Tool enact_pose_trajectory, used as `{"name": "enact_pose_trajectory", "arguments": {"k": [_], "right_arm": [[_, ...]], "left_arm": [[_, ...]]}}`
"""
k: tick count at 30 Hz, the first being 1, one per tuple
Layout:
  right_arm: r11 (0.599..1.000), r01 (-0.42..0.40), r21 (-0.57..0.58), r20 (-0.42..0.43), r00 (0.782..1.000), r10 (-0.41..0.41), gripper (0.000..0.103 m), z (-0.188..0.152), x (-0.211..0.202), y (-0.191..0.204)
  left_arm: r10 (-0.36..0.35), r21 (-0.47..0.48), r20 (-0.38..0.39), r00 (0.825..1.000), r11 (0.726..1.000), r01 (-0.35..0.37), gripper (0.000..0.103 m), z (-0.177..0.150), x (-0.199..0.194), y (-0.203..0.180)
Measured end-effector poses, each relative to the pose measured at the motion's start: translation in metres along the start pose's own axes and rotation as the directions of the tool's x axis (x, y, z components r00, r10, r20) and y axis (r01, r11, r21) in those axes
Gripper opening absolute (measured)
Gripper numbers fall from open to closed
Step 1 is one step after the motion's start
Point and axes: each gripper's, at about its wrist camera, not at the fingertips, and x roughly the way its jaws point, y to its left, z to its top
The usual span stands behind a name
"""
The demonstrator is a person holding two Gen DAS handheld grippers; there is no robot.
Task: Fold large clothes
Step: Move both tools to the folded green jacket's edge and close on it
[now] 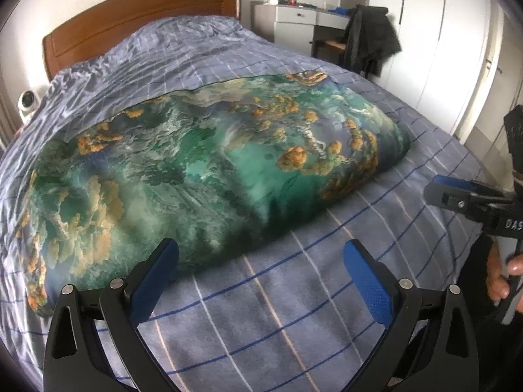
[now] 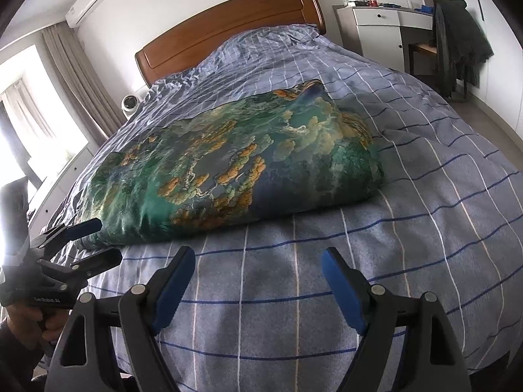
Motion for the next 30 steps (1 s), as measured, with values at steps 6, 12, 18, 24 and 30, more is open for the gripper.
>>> {"name": "enact_pose_trajectory", "arguments": {"k": [6,12,18,24,30], "right_arm": [[0.999,0.039,0.007,0.006,0.999,-0.039,0.082,0.022,0.006,-0.013],[0.991,0.016,0.135,0.007,1.0,-0.017,0.082,0.062,0.028,-0.06],[0.954,0.012,0.298,-0.071,0.997,0.009,0.091,0.073,0.076,-0.1],[0.903,-0.095,0.42,-0.047,0.991,0.126,0.055,0.069,0.096,-0.116],[0.987,-0.097,0.127,0.124,0.989,0.081,0.035,0.088,0.034,-0.05]], "left_arm": [[-0.023,-0.037,0.022,0.999,0.999,0.024,0.101,0.01,0.001,0.005],[-0.014,-0.001,0.046,0.999,1.0,0.014,0.101,0.029,0.015,-0.006],[-0.025,-0.004,-0.041,0.999,1.0,0.025,0.1,0.042,0.051,-0.013],[-0.066,-0.026,-0.037,0.997,0.998,0.066,0.1,0.062,0.025,0.0],[-0.266,-0.034,-0.022,0.964,0.964,0.265,0.1,0.136,-0.02,0.002]]}}
